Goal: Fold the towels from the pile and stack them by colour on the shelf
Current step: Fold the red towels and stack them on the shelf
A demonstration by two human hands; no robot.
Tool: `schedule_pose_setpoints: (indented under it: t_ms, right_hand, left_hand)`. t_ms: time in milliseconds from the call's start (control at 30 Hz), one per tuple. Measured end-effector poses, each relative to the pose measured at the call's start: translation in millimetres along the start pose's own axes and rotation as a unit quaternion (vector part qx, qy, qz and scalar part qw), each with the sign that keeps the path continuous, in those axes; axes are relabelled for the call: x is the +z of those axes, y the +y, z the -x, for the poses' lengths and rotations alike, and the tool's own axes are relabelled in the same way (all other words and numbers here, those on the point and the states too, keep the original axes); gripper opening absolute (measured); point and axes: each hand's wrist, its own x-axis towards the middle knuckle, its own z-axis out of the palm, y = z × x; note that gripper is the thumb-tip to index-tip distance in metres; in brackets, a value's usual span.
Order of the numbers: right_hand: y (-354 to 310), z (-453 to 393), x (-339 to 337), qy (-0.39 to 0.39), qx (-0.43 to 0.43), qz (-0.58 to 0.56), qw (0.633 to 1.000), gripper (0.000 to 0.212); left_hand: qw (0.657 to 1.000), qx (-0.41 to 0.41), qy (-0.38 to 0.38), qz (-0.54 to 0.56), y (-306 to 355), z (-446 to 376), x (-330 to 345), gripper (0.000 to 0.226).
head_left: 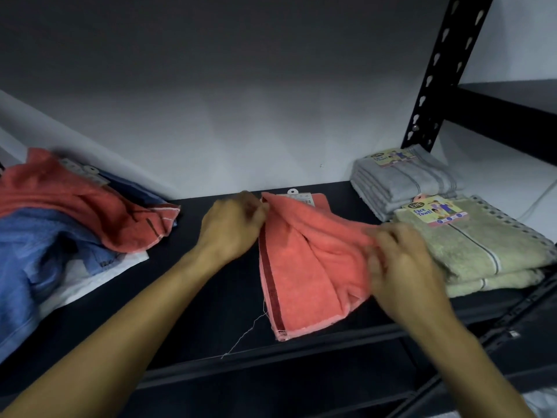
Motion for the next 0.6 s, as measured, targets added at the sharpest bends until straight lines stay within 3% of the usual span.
schedule_pose_setpoints:
  t_ms: [100, 200, 300, 467, 600]
  right_hand:
    - [27.5, -13.1, -9.2, -0.096, 0.043, 0.079, 0.991, 0.027]
    - [32.8, -26.3, -10.3, -0.171, -0.014, 0.125, 0.977, 0.025]
    - [32.2, -36.7, -7.9, -0.211, -0.042, 0.169, 0.962, 0.023]
    - [40.3, -41.9, 1.9, -0.239, -0.037, 0.223, 0.944, 0.025]
    - [46.8, -45.3, -1.1, -0.231, -0.011, 0.165, 0.959, 0.021]
  left_hand:
    - [0.991, 0.126, -0.012, 0.052, 19.2, 66.5, -9.0, 0.024]
    - [0.976, 0.210, -0.047, -0.013, 33.6, 112.3, 1.5, 0.040]
    - [0.953, 0.286, -0.046, -0.087, 34.5, 132.0, 22.8, 0.041]
    - [0.954, 0.280, -0.039, -0.099, 32.4, 137.2, 33.0, 0.042]
    - [0.959, 0.256, -0.066, -0.105, 36.4, 132.8, 26.8, 0.043]
